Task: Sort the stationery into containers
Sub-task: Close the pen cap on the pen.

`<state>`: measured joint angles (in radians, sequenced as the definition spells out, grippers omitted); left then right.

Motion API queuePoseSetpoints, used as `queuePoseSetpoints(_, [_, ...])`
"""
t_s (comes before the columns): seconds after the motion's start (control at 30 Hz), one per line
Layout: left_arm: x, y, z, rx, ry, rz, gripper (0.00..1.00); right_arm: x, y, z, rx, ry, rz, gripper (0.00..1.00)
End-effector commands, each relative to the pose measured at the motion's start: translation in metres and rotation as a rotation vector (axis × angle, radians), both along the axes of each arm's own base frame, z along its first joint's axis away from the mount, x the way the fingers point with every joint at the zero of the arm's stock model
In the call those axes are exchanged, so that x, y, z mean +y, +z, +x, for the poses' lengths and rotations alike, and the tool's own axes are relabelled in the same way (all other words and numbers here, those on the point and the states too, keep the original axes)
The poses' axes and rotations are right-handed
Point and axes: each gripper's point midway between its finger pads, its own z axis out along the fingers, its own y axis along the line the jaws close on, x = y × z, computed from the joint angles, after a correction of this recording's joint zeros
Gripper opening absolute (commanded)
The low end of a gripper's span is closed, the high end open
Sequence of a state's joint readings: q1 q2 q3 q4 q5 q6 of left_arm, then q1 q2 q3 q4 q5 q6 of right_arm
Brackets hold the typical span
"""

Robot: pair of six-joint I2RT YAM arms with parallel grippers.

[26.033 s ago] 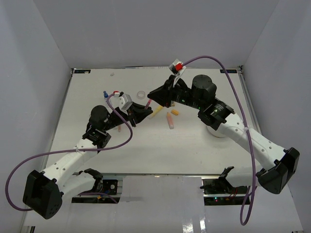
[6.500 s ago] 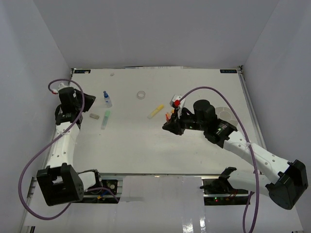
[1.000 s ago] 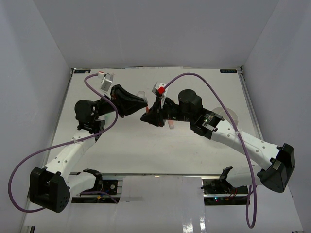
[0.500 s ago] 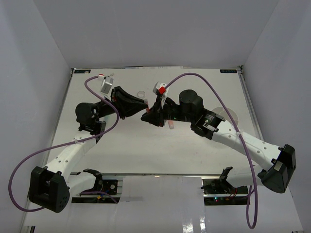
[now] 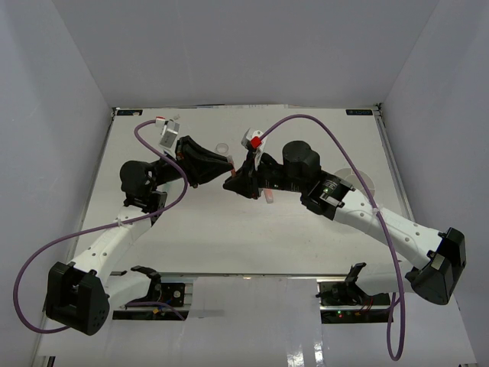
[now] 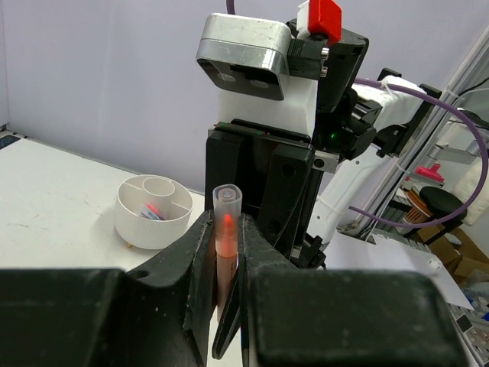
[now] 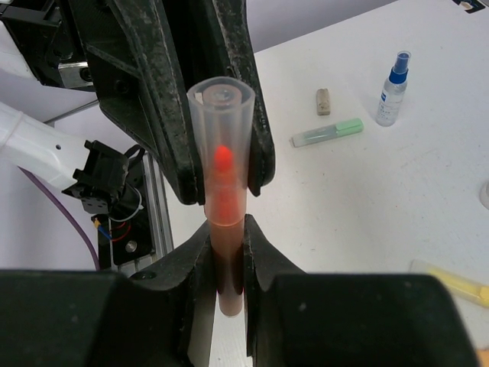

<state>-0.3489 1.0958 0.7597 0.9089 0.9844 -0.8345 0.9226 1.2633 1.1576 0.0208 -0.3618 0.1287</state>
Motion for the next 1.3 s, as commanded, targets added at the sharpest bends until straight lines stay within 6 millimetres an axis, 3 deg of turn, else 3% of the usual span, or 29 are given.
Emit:
queuePoseSetpoints(0.0, [-0.002,-0.035,-0.011,0.092,-0.078,0.098,0.0,-0.018,0.111,0.011,-0.228,-0.071,0.263,0.08])
queuePoseSetpoints(1.27, [-0.021,-0.079,-0.009,0.156,-0.096,0.165,0.0,-0.04,0.189,0.019,-0.37,-0.103,0.432,0.08])
